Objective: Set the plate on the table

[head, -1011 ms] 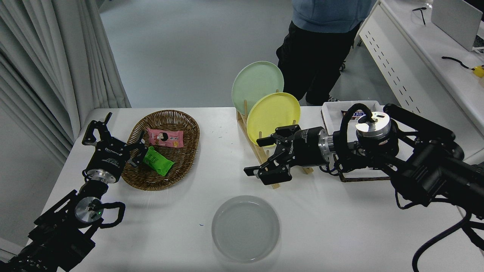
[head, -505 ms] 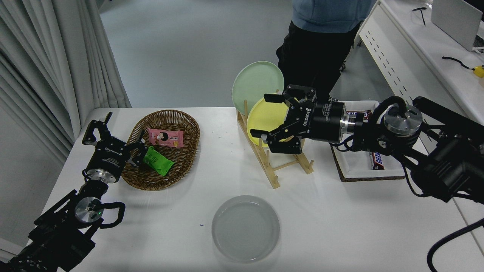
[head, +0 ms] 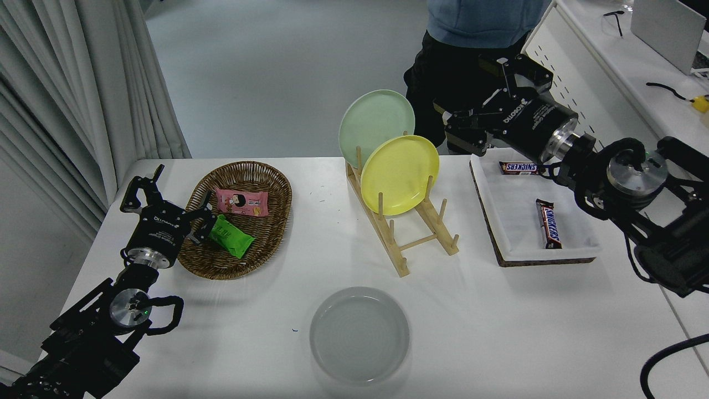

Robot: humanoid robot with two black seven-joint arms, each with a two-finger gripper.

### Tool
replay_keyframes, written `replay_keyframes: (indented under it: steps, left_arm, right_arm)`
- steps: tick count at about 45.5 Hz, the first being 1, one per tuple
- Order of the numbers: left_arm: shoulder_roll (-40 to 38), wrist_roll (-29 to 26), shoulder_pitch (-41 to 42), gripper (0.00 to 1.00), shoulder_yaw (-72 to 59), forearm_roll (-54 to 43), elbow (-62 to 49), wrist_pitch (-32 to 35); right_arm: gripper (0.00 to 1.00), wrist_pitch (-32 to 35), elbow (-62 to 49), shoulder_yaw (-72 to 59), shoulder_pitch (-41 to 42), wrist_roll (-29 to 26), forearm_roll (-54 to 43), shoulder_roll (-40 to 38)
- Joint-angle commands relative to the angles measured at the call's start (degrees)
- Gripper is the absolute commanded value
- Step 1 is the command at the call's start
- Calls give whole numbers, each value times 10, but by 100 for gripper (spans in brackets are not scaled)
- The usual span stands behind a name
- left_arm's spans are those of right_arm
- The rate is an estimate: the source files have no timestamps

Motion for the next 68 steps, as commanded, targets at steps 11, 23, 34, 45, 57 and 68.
replay_keyframes:
  steps: [11, 23, 34, 45, 57, 68]
  left_arm:
    - [0, 0, 0, 100, 0, 0, -1, 0]
    - [0, 0, 0, 100, 0, 0, 0, 0]
    - [0, 0, 0, 100, 0, 0, -1, 0]
    - [0, 0, 0, 100, 0, 0, -1, 0]
    - [0, 0, 0, 100, 0, 0, -1, 0]
    - [0, 0, 0, 100, 0, 0, -1, 0]
  right_arm:
    - [100, 3, -76, 143, -110, 78, -180, 56]
    - [100, 35, -133, 199, -160, 77, -264, 97]
    - [100, 72, -152, 280, -206, 78, -389, 141]
    - [100, 82, -202, 308, -225, 79, -428, 168]
    - [100, 123, -240, 322, -228, 121, -428, 184]
    - [100, 151, -279, 320, -228, 126, -428, 203]
